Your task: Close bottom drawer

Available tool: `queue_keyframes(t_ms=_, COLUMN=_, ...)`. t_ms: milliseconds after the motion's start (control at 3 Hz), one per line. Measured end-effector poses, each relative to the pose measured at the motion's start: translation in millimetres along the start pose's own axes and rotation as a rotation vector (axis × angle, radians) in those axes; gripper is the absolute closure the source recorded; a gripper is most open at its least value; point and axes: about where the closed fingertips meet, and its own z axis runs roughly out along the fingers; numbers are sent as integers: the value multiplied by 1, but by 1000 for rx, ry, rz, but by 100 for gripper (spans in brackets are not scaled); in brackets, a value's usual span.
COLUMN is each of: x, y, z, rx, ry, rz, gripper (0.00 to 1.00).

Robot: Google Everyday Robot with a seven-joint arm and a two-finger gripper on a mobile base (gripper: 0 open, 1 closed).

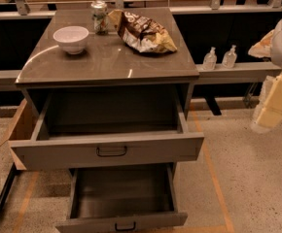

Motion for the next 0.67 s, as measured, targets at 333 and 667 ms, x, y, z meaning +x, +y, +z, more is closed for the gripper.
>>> queue_keyframes(t_ms=333, x=-1, y=0, z=-1, rx=10, ry=-5, rz=-2, gripper=43)
queue_keyframes(t_ms=667, x=-2, y=0, z=24, rx=25, ry=-46, rz=-18, gripper=64)
